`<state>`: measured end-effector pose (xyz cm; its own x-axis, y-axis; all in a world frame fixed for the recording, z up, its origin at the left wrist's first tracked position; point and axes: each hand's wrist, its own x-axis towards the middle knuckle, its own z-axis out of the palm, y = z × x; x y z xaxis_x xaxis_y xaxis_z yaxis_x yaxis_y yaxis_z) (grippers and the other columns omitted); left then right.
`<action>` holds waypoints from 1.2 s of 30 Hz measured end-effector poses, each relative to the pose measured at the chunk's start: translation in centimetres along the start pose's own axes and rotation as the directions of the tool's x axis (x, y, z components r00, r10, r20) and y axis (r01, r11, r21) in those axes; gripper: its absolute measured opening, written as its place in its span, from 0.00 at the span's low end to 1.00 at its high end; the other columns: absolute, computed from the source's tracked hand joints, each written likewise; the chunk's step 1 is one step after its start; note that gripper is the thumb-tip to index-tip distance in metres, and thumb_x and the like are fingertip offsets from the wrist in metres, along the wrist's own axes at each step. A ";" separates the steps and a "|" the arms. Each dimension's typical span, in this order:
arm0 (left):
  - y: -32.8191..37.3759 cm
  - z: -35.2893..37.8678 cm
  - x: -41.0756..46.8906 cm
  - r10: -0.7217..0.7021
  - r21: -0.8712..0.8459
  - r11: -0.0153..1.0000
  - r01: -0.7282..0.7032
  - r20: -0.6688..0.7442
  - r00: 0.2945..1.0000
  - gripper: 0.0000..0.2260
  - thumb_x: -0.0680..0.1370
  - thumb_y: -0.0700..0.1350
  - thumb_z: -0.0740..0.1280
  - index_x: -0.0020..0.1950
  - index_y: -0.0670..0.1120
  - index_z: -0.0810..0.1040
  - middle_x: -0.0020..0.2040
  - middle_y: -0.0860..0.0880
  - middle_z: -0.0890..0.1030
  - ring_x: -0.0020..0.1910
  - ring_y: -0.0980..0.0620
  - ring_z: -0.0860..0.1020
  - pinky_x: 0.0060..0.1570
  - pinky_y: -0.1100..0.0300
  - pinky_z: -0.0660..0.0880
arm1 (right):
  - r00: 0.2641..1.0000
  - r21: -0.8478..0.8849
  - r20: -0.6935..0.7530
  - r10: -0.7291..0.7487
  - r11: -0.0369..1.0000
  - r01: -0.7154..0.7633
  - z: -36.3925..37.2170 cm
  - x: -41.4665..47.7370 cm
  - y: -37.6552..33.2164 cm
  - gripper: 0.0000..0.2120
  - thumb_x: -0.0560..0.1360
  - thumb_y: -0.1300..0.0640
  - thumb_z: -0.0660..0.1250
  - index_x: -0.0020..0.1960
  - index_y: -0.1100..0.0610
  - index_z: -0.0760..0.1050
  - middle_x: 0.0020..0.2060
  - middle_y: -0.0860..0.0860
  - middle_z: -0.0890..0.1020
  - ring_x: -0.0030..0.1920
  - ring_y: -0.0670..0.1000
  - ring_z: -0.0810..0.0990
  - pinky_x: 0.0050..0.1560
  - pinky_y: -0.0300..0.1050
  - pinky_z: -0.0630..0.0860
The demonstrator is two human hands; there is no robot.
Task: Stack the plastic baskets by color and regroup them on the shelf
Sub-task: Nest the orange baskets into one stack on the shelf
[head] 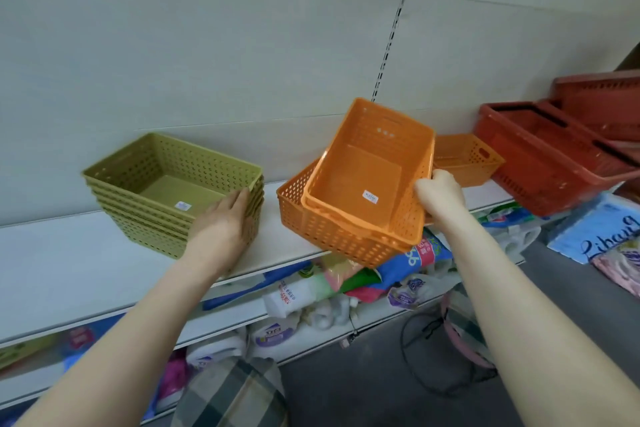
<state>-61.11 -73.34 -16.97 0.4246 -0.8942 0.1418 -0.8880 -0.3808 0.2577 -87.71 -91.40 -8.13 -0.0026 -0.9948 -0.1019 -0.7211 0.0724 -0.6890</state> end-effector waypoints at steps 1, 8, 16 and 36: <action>-0.1 0.2 0.5 -0.014 -0.008 1.000 0.014 0.003 1.000 0.25 0.80 0.47 0.60 0.76 0.41 0.64 0.74 0.39 0.68 0.66 0.34 0.72 0.62 0.45 0.70 | 1.000 0.026 -0.009 0.014 1.000 -0.014 0.6 1.0 -0.7 0.13 0.71 0.57 0.59 0.52 0.57 0.77 0.50 0.56 0.82 0.50 0.61 0.80 0.54 0.53 0.76; 2.5 0.5 4.1 0.032 -0.030 0.999 -0.034 -0.060 0.998 0.24 0.84 0.46 0.53 0.80 0.45 0.53 0.80 0.45 0.52 0.79 0.44 0.51 0.74 0.52 0.55 | 0.995 0.184 0.045 0.084 0.979 -0.091 6.2 8.4 -2.6 0.22 0.69 0.52 0.64 0.60 0.58 0.73 0.56 0.58 0.81 0.55 0.64 0.81 0.57 0.55 0.78; 6.6 2.7 9.8 0.027 -0.278 0.960 -0.042 -0.056 0.998 0.25 0.83 0.54 0.54 0.76 0.42 0.63 0.74 0.40 0.68 0.72 0.41 0.67 0.71 0.51 0.63 | 0.953 -0.055 0.303 0.005 0.998 0.012 13.3 16.5 4.1 0.24 0.62 0.43 0.66 0.54 0.52 0.79 0.51 0.56 0.85 0.49 0.62 0.84 0.51 0.58 0.82; 14.0 10.4 9.6 -0.440 -0.659 0.516 0.547 0.344 0.830 0.21 0.83 0.56 0.53 0.69 0.48 0.72 0.63 0.44 0.78 0.60 0.45 0.78 0.61 0.52 0.74 | 0.794 -0.174 0.455 -0.403 0.834 0.523 11.5 20.1 2.4 0.14 0.83 0.51 0.56 0.60 0.58 0.75 0.50 0.55 0.81 0.54 0.59 0.81 0.47 0.47 0.73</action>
<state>-71.29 -89.65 -21.95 0.6820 -0.6553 -0.3247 -0.1096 -0.5305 0.8406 -81.55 -110.42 -20.07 0.6038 -0.7865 -0.1301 -0.7237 -0.4725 -0.5030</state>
